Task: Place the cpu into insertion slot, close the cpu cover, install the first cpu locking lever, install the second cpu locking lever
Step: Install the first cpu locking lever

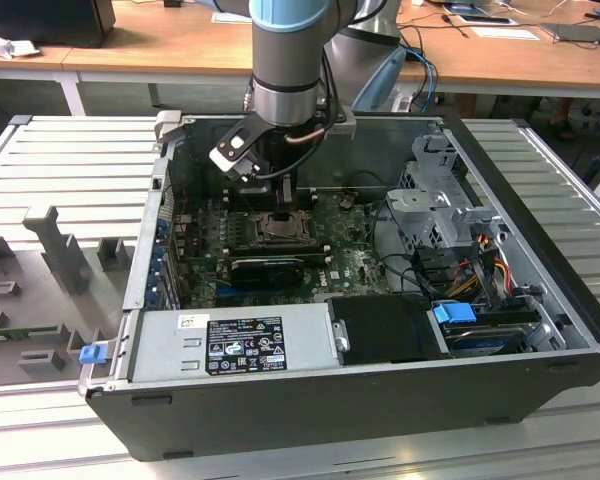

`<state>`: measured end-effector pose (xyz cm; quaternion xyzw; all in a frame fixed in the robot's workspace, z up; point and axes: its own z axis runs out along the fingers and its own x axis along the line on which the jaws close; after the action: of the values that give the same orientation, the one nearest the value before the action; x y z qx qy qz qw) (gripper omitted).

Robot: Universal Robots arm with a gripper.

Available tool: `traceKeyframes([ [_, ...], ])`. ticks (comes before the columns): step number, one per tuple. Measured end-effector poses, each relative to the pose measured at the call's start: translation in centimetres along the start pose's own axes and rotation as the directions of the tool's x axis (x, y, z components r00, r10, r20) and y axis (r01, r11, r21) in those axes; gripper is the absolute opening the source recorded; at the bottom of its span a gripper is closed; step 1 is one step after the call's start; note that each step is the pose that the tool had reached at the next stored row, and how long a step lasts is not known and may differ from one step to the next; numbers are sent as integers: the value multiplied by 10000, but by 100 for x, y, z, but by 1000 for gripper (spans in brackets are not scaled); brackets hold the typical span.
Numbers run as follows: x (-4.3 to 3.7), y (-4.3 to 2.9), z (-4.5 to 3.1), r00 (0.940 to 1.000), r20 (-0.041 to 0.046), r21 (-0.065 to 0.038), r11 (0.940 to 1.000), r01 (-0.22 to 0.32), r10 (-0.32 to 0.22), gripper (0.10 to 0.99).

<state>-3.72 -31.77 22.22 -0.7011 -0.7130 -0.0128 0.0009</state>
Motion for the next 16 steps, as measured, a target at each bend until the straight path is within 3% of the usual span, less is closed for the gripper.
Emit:
traceKeyframes([
  [16, 2, 2, -93, 10000, -1, -1, 10000, 0, 0, 106],
])
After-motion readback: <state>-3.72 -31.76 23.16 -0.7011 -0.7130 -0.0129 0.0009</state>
